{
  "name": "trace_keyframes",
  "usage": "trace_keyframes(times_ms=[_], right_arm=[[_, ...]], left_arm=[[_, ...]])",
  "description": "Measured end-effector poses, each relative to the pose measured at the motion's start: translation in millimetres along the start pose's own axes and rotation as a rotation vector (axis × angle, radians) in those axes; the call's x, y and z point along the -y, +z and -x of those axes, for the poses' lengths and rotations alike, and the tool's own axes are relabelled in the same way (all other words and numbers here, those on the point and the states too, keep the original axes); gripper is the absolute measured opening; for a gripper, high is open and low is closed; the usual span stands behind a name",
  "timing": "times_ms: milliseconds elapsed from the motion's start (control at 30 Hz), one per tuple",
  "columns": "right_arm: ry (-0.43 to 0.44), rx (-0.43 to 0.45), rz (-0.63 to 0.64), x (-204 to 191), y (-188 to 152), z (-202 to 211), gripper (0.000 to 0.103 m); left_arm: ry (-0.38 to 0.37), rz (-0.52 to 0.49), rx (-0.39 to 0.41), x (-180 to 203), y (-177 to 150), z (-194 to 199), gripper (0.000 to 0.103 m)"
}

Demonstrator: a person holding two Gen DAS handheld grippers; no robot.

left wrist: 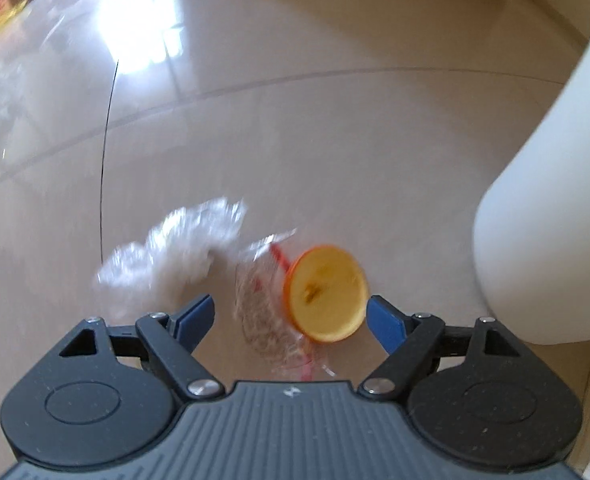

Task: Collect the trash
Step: 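Move the left gripper down to the clear wrapper packet and grasp it, then carry the wrapper packet over the bin and release it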

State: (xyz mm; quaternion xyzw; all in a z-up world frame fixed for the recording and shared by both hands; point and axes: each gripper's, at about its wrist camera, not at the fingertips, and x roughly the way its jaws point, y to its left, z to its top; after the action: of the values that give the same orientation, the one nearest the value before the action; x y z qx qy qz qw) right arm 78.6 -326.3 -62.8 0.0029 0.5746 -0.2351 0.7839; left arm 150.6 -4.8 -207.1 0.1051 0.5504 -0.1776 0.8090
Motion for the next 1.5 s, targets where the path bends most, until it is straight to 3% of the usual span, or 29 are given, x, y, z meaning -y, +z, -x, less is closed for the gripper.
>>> trace_keyframes(times_ms=[367, 433, 567, 633, 700, 967, 1200, 1500], right_arm=[[0.001, 0.000, -0.004, 0.9, 0.1, 0.2, 0.018], [0.005, 0.000, -0.008, 1.4, -0.4, 0.2, 0.019], [0.006, 0.000, -0.008, 2.2, 0.0, 0.2, 0.019], [0.005, -0.001, -0.007, 2.4, 0.4, 0.4, 0.019], [0.006, -0.001, -0.009, 2.7, 0.6, 0.4, 0.019], [0.003, -0.001, -0.005, 3.1, 1.0, 0.5, 0.019], [-0.002, -0.002, -0.007, 2.2, 1.3, 1.2, 0.019], [-0.010, 0.001, 0.001, -2.6, -0.1, 1.6, 0.019]], left_arm=[[-0.009, 0.096, -0.067, -7.9, -31.3, -41.5, 0.070], [-0.015, 0.113, -0.078, -10.4, -36.0, -45.6, 0.061], [-0.034, 0.137, -0.074, -14.5, -43.5, -50.2, 0.053], [-0.047, 0.136, -0.067, -15.4, -47.0, -51.2, 0.038], [-0.048, 0.135, -0.074, -15.3, -49.0, -51.6, 0.031], [-0.034, 0.106, -0.052, -21.5, -54.2, -30.3, 0.027], [-0.010, -0.006, -0.094, -22.5, -56.8, -0.5, 0.025], [-0.014, -0.123, -0.079, -16.8, -45.3, 47.3, 0.022]])
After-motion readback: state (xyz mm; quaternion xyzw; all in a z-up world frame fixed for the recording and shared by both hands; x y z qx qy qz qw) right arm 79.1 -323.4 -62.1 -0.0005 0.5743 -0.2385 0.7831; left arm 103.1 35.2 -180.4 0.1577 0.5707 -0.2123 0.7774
